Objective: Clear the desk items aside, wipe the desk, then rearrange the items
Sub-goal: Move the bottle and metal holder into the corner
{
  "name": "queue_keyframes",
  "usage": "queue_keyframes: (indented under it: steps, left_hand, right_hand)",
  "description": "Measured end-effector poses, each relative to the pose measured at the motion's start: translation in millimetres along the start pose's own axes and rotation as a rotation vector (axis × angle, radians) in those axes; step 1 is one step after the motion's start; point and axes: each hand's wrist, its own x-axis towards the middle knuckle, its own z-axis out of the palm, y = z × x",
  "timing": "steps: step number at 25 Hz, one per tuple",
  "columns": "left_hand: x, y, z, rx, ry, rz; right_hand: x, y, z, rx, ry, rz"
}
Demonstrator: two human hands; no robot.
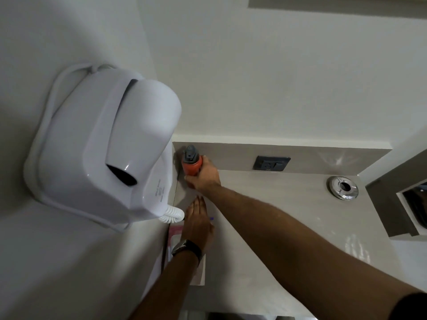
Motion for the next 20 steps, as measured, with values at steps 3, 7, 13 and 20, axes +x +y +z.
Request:
queue_keyframes:
  steps: [3,7,13,20]
  left_hand:
    - [-0.5,-3.9,1.2,0.027,-0.031,0.022]
    - [-2.1,-2.7,12.5,-0.014,0.062,0.105]
    - [-14.1,12.5,28.1,0.042,-0.039,0.087]
    - [-21.4,64.1,41.8,0.201,-0.041,0.217]
  right_hand:
    - [-2.7,3.0,-9.4,-0.012,-0.043,0.022]
    - [-33.8,42.7,-53.0,-0.096,-0.074,0.008]
    - [-85.5,187.9,-189.5,-0.627,0.192,0.247]
    - [-100.4,254.6,-311.5,-0.881,0.195,0.462]
